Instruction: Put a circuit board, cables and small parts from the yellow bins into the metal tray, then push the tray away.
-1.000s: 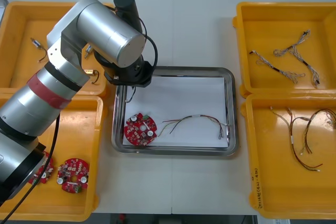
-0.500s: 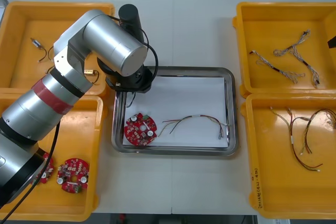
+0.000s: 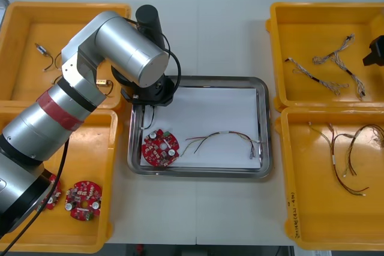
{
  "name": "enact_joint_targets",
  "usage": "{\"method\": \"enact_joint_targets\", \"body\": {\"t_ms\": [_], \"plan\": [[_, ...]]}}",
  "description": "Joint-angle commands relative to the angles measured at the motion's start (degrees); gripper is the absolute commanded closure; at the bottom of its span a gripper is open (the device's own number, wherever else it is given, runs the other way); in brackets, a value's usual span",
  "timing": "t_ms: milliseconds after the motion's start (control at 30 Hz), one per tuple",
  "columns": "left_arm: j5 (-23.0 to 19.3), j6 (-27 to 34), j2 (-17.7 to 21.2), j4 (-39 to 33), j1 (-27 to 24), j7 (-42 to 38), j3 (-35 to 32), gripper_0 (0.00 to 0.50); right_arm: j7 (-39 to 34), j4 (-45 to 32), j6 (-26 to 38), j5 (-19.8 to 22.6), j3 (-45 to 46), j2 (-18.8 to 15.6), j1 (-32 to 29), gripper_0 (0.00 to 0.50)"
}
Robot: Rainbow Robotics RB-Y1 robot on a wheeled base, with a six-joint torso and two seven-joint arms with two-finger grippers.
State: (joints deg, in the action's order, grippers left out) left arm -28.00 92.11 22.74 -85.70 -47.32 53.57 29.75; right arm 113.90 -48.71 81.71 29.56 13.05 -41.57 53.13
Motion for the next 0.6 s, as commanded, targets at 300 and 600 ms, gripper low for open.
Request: {"method": "enact_joint_targets", "body": {"t_ms": [300,600], "plan": [[-0.83,8.09,0.46,-11.15,0.74,-7.96,-2.77,0.0,2.73,4.86,-6.13,0.59,-2.86,1.85,2.77,0.0],[-6.28,16.88,5.21,-16.69,0.47,-7.61,-13.14,0.0,3.26,8.64,-10.35,0.59,-2.86,2.64,2.69,0.0]]}}
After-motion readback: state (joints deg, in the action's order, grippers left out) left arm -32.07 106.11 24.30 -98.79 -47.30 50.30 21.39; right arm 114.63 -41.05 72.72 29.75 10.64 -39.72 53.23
